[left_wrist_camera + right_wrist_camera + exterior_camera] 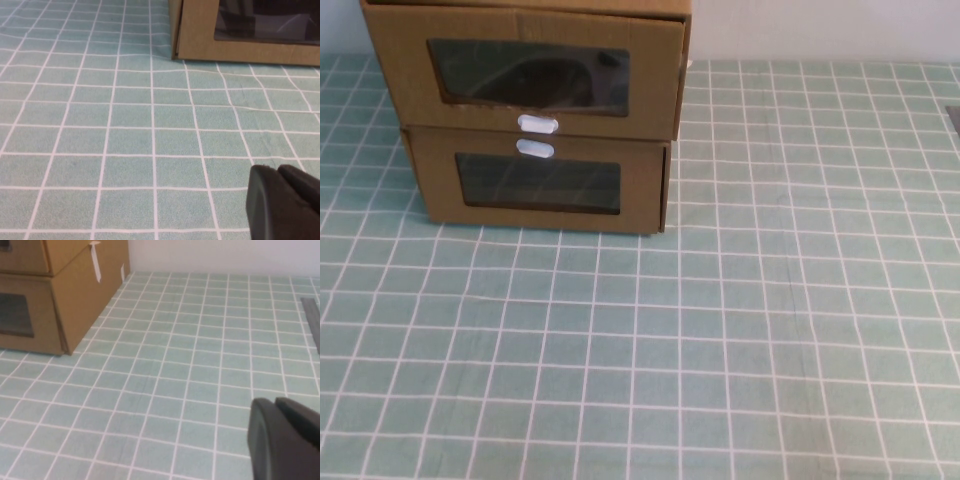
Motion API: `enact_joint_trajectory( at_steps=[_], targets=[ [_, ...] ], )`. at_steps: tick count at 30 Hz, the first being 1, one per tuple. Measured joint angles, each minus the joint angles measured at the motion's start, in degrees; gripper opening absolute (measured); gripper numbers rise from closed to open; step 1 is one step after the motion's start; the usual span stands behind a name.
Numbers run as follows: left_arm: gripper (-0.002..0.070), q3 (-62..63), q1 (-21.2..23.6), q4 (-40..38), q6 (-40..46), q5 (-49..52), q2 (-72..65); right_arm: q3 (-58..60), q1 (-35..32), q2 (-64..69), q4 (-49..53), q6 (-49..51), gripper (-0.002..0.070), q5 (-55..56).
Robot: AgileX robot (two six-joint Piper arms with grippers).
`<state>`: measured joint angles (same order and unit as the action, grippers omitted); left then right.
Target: Close the shoe box
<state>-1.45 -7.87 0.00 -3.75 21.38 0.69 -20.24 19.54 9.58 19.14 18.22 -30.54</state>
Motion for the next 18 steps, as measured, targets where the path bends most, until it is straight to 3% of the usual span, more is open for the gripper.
enact_joint_trajectory(
  at_steps=[8, 18],
  targets=[
    [-0.0005, 0.0, 0.0, 0.0, 0.0, 0.0, 0.0, 9.5, -7.7, -1.9, -1.7, 0.0, -0.0014, 11.4],
    [-0.0005, 0.0, 0.0, 0.0, 0.0, 0.0, 0.0, 20.7, -14.5, -4.8, -5.6, 0.0, -0.0014, 16.5]
  ],
)
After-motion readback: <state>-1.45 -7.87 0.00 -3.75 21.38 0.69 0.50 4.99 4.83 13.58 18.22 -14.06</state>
